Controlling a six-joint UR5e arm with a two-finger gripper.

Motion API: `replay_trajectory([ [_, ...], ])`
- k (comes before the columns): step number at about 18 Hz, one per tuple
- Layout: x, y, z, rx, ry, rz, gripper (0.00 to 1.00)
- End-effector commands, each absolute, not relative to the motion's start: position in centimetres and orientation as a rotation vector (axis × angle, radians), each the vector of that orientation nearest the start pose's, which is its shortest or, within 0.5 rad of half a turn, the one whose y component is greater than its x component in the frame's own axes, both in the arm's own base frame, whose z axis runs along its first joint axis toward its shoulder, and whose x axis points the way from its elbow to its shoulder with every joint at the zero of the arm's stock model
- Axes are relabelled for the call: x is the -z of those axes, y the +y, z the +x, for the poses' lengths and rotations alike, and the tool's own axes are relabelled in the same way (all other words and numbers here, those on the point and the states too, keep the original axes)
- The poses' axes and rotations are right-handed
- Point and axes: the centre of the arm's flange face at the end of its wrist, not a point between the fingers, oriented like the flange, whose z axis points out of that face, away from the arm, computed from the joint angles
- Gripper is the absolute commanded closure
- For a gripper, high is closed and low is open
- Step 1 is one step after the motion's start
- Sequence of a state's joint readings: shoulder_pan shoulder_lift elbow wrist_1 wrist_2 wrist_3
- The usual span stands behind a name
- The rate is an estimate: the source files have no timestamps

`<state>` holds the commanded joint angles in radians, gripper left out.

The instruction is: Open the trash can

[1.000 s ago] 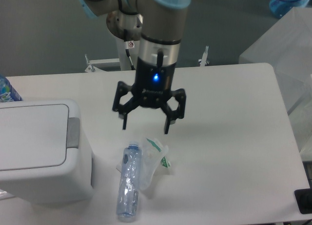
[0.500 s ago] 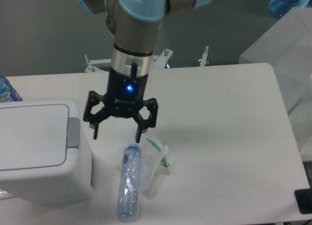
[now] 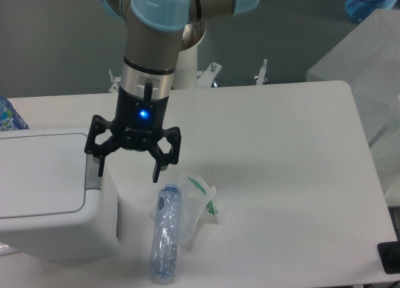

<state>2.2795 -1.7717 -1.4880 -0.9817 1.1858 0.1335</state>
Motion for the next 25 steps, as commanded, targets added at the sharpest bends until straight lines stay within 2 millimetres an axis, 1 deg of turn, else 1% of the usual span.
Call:
replay_trajectory([
  [4, -49.5, 57.0, -26.4, 0.199, -0.597, -2.483, 0.0],
  [8, -48.7, 57.0, -26.4, 0.208, -0.606, -2.493, 0.0],
  [25, -47.5, 57.3, -25.3, 0.227, -0.594, -2.514, 0.0],
])
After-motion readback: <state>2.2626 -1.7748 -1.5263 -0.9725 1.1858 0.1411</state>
